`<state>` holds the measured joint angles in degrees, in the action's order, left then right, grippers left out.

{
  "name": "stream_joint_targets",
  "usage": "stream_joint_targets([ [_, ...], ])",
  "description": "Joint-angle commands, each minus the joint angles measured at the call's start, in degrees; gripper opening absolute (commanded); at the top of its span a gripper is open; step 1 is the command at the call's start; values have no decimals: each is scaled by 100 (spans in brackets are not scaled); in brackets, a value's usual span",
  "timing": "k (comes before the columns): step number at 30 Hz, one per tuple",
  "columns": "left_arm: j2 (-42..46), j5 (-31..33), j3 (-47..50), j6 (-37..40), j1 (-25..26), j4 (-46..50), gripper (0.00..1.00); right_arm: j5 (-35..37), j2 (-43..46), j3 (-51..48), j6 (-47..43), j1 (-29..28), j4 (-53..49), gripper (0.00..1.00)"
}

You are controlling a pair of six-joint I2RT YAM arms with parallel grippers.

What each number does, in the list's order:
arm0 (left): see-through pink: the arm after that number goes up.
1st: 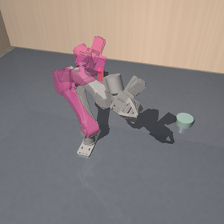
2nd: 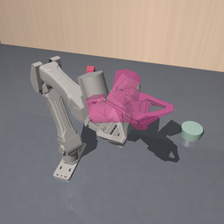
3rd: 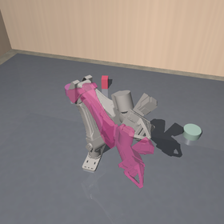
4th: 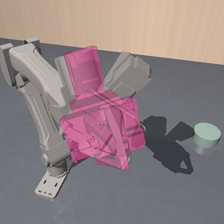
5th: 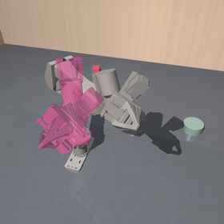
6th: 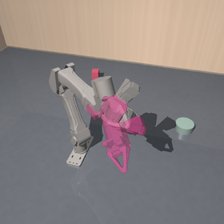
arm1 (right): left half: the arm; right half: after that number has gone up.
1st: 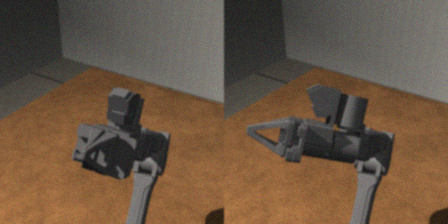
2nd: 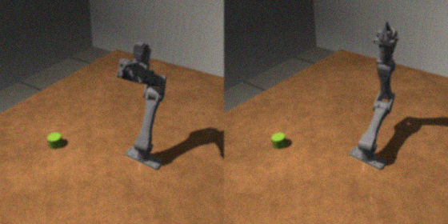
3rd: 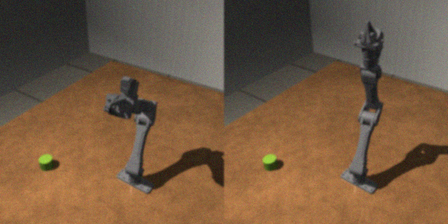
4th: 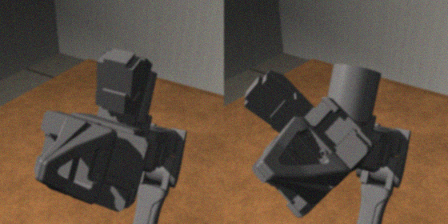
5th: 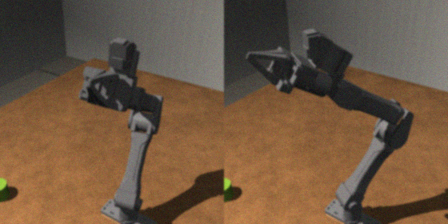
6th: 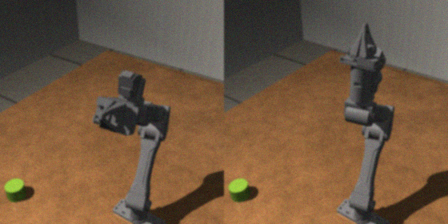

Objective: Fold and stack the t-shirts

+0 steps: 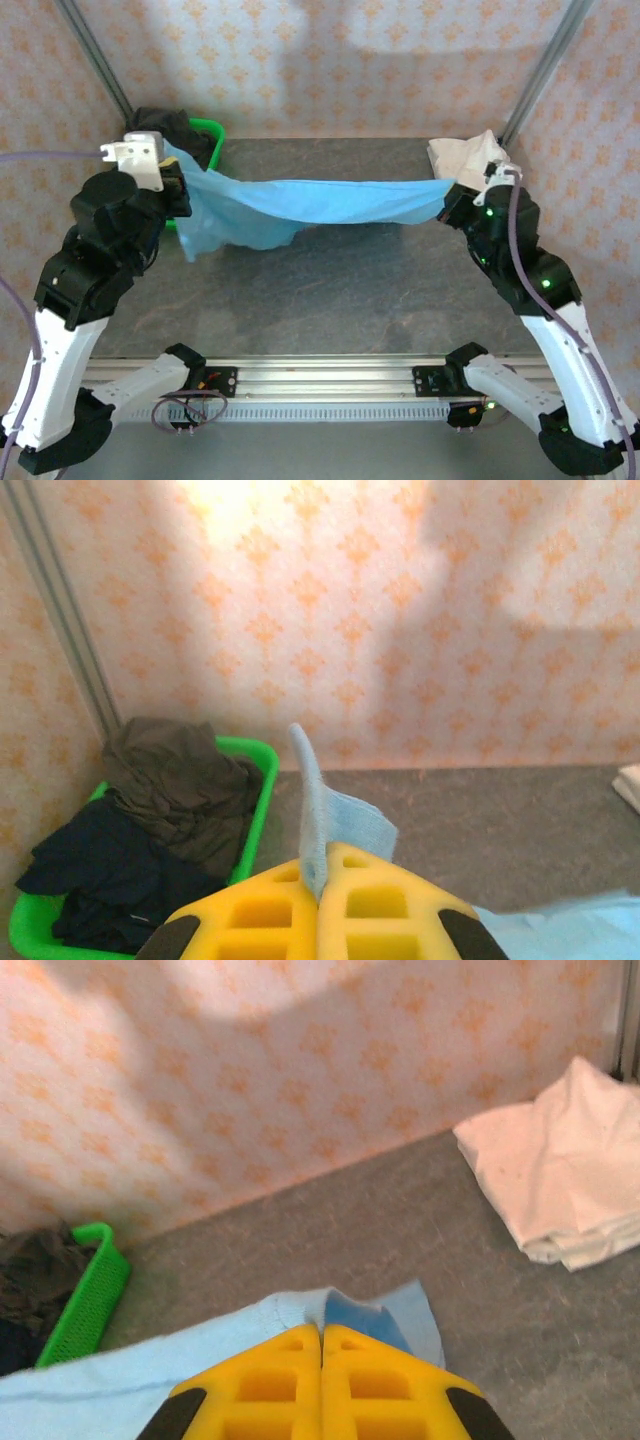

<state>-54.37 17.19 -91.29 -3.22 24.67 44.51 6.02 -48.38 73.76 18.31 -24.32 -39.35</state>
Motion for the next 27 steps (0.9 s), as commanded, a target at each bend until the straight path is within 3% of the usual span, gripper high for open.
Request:
stream_joint_targets([
  [1,-398,274,28,-58,-142,-447,0,152,-305,298,-257,32,109,0],
  [4,-1347,-155,-537,-45,-513,-508,0,441,-1378,840,-425,150,219,0],
  [8,-3015,-1171,-2127,-101,-1251,-311,0,183,-3171,2290,-522,729,104,0],
  [12,-4842,-1943,-4765,-129,-1732,292,0,327,-4828,4402,-602,1081,-205,0],
  [15,-6514,-2083,-7749,-42,-1747,1134,0,458,-5924,6337,-685,1135,-760,0],
  [17,-6941,-2153,-8703,-33,-1760,1187,0,282,-6561,7698,-712,1170,-1309,0],
  [19,-6517,-2190,-8153,-14,-1759,854,0,174,-6919,8770,-717,1186,-1637,0],
  [21,-5588,-2200,-6746,-51,-1763,131,0,-2,-6773,8895,-696,1248,-1630,0],
  [24,-4174,-2399,-4998,-73,-1761,-871,0,-53,-6188,8309,-669,1328,-1597,0],
  [27,-3466,-2559,-4386,-40,-1752,-794,0,-132,-5406,7088,-733,1351,-1348,0],
])
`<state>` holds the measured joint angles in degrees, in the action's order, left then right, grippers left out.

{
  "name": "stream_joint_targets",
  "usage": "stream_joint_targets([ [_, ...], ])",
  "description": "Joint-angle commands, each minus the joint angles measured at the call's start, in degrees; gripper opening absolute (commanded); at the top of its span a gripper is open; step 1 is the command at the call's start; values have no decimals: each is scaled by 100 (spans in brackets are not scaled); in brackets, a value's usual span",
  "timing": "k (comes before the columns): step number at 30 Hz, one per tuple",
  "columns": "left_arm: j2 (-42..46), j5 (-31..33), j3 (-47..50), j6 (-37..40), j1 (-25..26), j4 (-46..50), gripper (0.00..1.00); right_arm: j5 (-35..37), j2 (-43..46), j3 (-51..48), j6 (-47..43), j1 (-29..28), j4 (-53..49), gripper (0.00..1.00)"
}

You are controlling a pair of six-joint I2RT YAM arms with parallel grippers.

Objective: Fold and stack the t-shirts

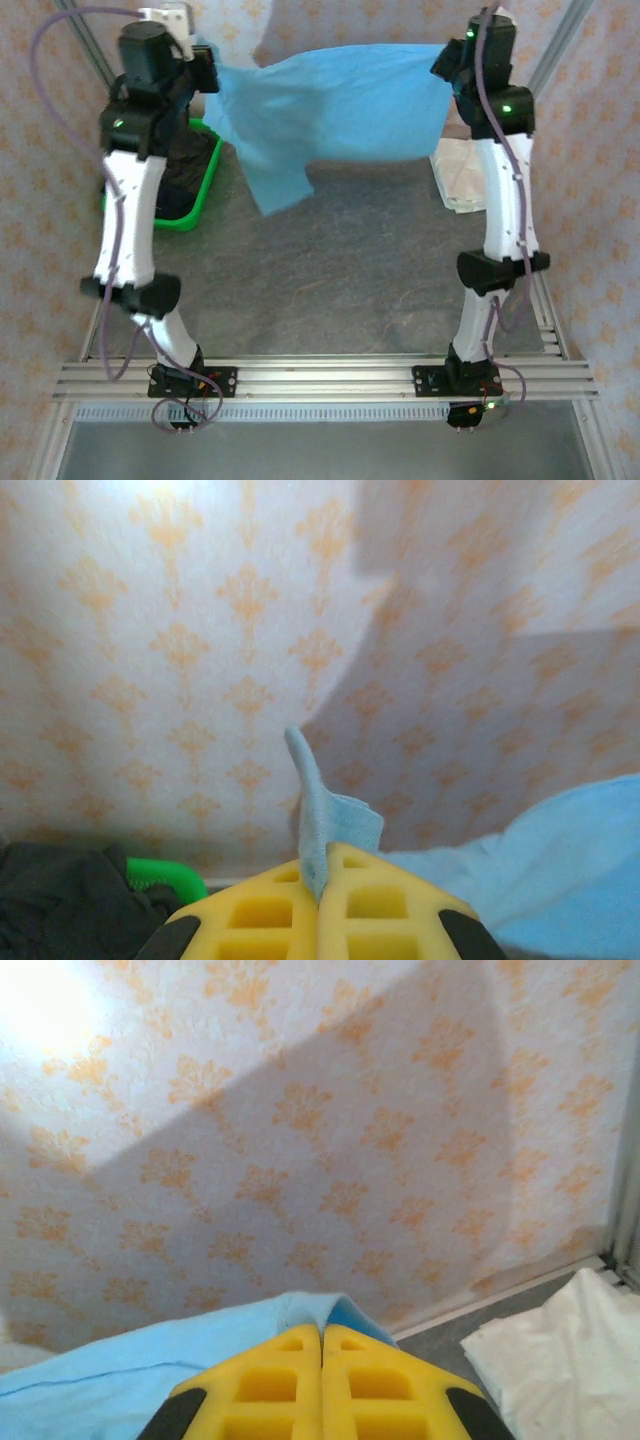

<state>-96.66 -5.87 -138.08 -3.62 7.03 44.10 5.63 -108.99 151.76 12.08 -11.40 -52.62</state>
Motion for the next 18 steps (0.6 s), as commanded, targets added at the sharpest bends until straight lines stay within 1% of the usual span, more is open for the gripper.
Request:
stream_joint_targets([
  [1,922,-292,481,23,14,-606,0,-162,922,-1232,-131,59,101,0],
  [2,1141,-339,814,29,13,-467,0,-246,1285,-1940,-130,59,284,0],
  [4,1690,-495,1937,-85,17,-565,0,-444,2019,-3517,-80,59,823,0],
  [6,2385,-489,3657,-344,57,-996,0,-604,2754,-5278,66,59,1440,0],
  [8,3036,-460,5325,-727,123,-1371,0,-673,3292,-6694,254,63,1835,0],
  [11,3874,-154,7641,-1352,355,-1882,0,-615,3946,-8469,698,65,2018,0],
  [12,4125,-102,8257,-1514,469,-1989,0,-685,4085,-9031,855,59,2058,0],
  [14,4558,86,8987,-1759,679,-1867,0,-735,4481,-9900,1206,59,2089,0],
  [16,4969,369,9431,-2134,834,-1556,1,-761,4700,-10349,1457,59,1874,0],
  [17,5174,342,9621,-2273,865,-1459,9,-777,4771,-10477,1570,59,1721,0],
  [18,5363,279,9781,-2397,879,-1392,11,-799,4820,-10557,1635,60,1572,0],
])
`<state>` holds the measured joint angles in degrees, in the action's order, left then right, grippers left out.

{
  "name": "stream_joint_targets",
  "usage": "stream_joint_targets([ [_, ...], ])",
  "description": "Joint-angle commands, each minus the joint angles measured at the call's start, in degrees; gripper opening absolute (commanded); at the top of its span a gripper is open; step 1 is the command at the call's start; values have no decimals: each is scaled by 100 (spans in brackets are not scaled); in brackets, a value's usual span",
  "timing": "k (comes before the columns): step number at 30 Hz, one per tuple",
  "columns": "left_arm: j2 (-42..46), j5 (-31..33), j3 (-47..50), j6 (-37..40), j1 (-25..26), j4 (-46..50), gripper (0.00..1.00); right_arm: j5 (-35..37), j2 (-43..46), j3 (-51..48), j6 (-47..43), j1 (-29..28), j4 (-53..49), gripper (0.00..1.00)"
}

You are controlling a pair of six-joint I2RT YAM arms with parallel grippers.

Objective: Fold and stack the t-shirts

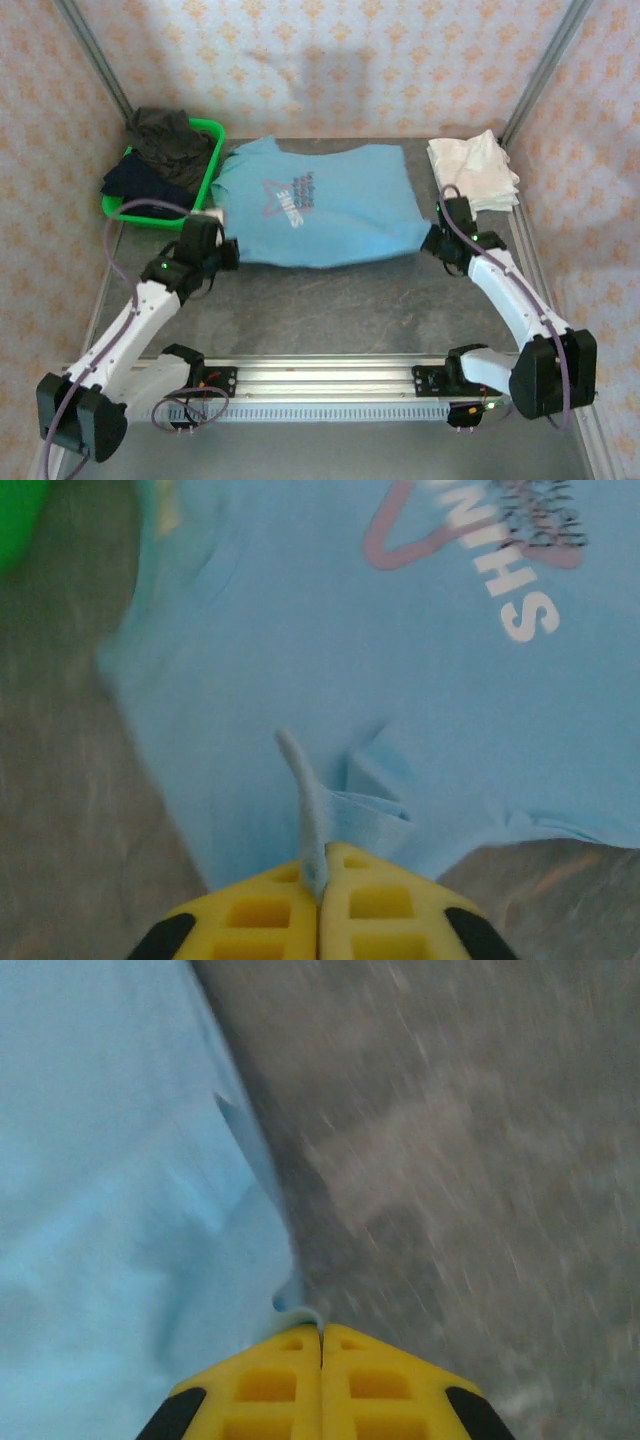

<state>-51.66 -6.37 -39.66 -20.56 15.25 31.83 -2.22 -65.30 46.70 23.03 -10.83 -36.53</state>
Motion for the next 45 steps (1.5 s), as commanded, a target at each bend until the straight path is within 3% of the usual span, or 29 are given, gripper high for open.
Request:
stream_joint_targets([
  [1,1052,403,54,-876,62,-47,17,-24,479,-107,603,3,-158,4],
  [3,1452,425,287,-1050,64,133,47,23,550,-142,670,9,-478,24],
  [7,1984,679,557,-1300,61,219,63,90,838,1,605,2,-876,40],
  [11,1440,470,425,-1253,58,-349,67,-230,1111,144,526,-4,-624,47],
  [15,-483,-44,-406,-1038,115,-878,68,-540,623,60,568,-97,143,51],
  [17,-1818,-197,-1214,-749,179,-884,62,-680,-83,172,580,-197,544,51],
  [22,-4422,-395,-2955,-562,209,-1082,65,-465,-2143,912,493,-418,1032,50],
  [27,-6158,-465,-4376,-401,-46,-34,59,-407,-3346,1386,565,-446,1270,47],
  [31,-5983,-973,-3478,-500,-683,-453,58,-373,-3590,1313,640,-443,1399,48],
  [40,-5245,-793,-2356,-686,-1673,-274,55,-367,-3270,1253,616,-512,1185,56],
  [45,-4509,-770,-2068,-676,-1687,-326,55,-39,-2488,903,530,-510,853,59],
])
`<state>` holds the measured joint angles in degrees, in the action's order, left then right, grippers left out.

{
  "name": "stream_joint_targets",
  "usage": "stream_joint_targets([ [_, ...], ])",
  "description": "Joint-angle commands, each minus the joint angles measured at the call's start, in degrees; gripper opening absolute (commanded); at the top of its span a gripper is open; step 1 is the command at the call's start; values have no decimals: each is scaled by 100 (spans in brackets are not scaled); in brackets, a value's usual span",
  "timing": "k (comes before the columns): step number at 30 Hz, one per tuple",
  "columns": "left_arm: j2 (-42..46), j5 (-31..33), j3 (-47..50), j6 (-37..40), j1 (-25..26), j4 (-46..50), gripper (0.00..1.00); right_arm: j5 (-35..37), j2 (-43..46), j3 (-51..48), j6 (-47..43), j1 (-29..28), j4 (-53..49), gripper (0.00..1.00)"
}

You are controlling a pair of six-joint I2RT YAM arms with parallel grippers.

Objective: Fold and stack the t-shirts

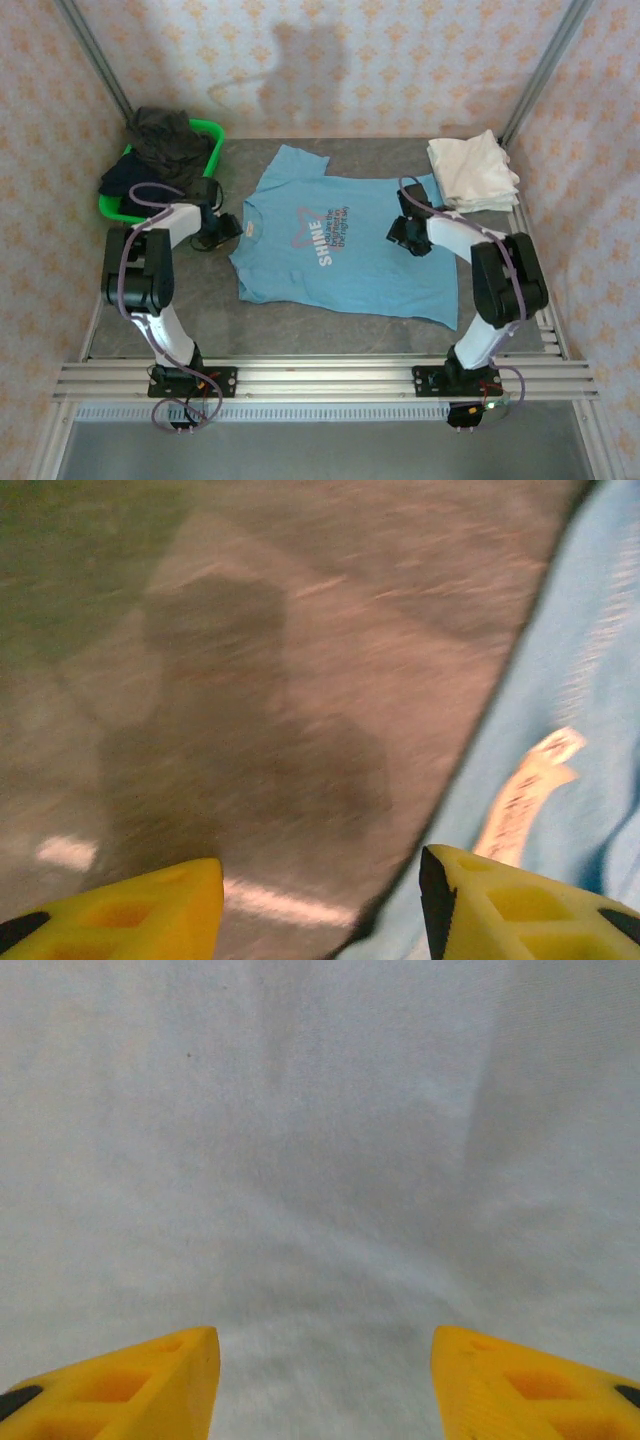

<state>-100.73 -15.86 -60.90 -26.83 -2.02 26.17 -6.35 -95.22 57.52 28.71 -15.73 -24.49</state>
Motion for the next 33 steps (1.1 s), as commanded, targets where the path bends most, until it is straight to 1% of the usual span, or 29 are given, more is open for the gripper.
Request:
stream_joint_targets([
  [1,552,253,53,-39,171,242,55,468,622,-282,-25,-23,-357,59],
  [3,756,514,-69,-6,587,284,57,537,691,-406,-21,-25,-231,59],
  [5,653,605,-412,31,1165,340,58,567,486,-322,13,-24,-189,59],
  [8,88,535,-1065,15,1802,355,58,334,80,-129,59,-25,21,58],
  [11,-524,430,-1480,-38,2094,235,58,108,-200,77,99,-32,126,57],
  [13,-831,343,-1583,-102,2101,160,58,107,-185,121,115,-31,102,57],
  [15,-1254,554,-1677,-95,2079,285,58,219,-38,119,95,-35,-7,60],
  [17,-1418,677,-1617,-94,1977,318,58,413,166,81,53,-30,-195,63],
  [19,-1459,650,-1376,-119,1795,248,57,662,443,5,44,-19,-451,70],
  [22,-1301,672,-906,-156,1457,130,57,934,906,-168,50,-8,-819,77],
  [25,-1032,707,-432,-169,1047,52,56,980,1399,-440,88,-4,-1071,81],
  [27,-901,404,-157,-192,847,-128,54,985,1699,-613,163,-2,-1233,82],
  [28,-667,476,-103,-226,829,-84,54,910,1847,-720,203,-3,-1280,82],
  [31,-414,407,-1,-240,860,-110,54,610,2219,-1075,470,-63,-1409,82],
  [33,-232,398,-35,-210,892,-16,56,496,2441,-1355,794,-268,-1396,82],
])
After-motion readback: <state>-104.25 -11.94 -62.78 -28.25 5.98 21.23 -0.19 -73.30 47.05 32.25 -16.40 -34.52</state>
